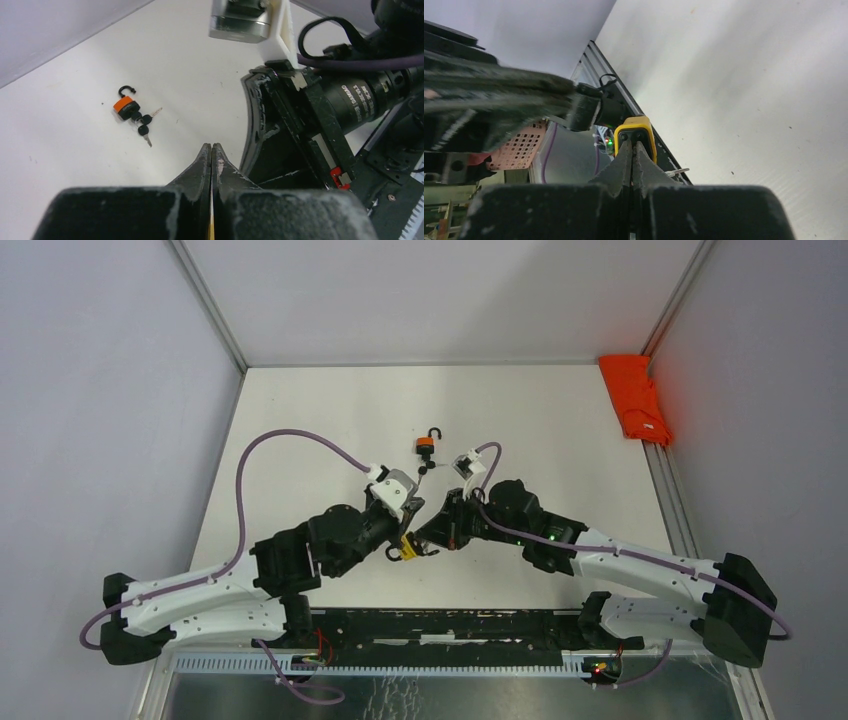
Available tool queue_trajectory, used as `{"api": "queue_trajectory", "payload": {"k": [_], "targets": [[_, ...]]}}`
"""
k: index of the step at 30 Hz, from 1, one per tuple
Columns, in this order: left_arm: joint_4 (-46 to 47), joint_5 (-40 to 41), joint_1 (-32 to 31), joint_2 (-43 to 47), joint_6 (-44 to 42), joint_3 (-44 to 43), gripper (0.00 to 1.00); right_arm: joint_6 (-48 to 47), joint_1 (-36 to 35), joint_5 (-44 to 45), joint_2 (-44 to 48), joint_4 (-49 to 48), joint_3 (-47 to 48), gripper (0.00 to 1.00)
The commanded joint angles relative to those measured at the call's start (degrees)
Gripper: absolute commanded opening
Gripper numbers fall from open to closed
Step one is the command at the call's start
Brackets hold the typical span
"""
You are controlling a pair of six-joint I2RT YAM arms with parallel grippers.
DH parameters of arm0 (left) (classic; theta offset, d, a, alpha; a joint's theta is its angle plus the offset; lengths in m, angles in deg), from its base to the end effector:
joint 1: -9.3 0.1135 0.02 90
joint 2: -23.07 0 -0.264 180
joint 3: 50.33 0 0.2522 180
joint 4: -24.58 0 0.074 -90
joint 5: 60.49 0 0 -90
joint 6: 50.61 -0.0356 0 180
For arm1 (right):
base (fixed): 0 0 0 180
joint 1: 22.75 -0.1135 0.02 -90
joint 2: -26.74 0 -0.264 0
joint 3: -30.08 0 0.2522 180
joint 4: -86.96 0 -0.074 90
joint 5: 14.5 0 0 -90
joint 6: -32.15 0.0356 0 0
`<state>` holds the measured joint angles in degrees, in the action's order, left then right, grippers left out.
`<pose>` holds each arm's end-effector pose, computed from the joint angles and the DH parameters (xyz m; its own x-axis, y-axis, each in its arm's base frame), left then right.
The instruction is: Unlock with the key
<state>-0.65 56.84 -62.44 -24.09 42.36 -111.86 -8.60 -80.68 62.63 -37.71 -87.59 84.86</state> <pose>0.0746 -0.1739 0.3498 -0.0953 0.1421 -0.9853 0.6984 0.7149 0.0355 0.1312 0.2243 0.2810 -0.8027 0.1098 -0.5861 -0.5089 0.3864 0.7693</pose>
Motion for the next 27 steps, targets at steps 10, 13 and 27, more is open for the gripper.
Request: {"api": "queue_trajectory", "payload": {"k": [10,13,27], "targets": [[-5.2,7.5,0.0,4.8,10.8,-0.9,0.41,-7.3,3.0,6.6,9.8,4.6,-0.2,0.00],[-2.4,2.8,0.0,8.0,10.7,1.5,0.52,-9.4,3.4,8.4,13.4,7.9,1.3,0.00],[-1.1,-21.9,0.3,4.4,5.9,-3.4,0.74,-19.7,3.4,4.5,23.9,9.7,8.5,0.00]]}}
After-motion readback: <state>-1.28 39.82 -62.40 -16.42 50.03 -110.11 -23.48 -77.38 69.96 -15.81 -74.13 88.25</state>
